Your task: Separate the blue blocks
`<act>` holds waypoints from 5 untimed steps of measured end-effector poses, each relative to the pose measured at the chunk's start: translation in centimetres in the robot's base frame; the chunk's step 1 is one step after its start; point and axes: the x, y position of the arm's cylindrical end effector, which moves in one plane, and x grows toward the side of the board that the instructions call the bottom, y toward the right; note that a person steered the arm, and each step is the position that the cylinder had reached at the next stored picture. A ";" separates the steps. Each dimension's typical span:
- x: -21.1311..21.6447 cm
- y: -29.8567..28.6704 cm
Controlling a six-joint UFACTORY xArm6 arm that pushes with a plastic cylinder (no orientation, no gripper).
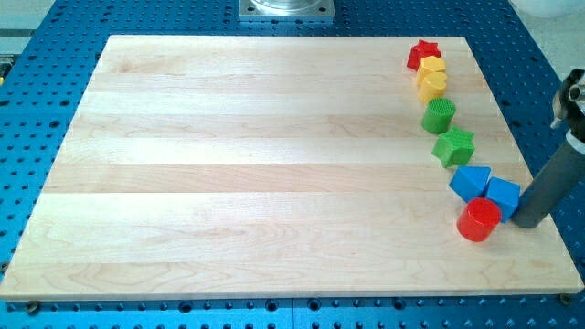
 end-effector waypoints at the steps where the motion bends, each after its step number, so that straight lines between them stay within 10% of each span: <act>1: -0.9 -1.1; 5: -4.2 -9.9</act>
